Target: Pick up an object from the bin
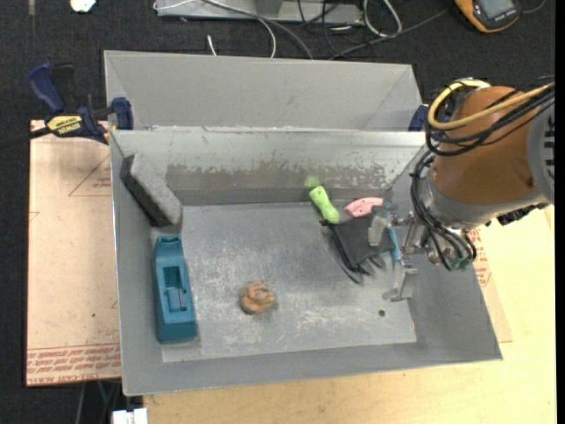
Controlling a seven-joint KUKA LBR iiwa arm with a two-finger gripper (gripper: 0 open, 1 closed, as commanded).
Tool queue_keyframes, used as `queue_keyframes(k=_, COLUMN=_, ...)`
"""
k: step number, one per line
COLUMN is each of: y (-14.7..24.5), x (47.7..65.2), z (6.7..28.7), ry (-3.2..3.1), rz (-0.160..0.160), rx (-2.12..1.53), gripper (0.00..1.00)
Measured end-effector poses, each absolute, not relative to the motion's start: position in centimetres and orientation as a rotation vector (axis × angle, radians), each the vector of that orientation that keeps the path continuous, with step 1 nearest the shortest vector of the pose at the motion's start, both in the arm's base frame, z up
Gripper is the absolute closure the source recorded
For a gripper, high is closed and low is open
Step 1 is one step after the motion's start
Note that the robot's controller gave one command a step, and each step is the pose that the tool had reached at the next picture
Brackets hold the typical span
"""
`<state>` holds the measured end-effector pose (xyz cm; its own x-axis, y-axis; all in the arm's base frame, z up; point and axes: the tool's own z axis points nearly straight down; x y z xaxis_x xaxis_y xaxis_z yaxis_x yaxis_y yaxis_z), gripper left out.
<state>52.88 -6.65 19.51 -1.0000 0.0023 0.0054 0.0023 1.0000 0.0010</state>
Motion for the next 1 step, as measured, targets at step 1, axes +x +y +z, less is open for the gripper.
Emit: queue_keyframes(k=1, y=-6.63, x=53.05, z=19.83, ry=-3.143, rz=0.000, rx=0.000, gripper=0.00)
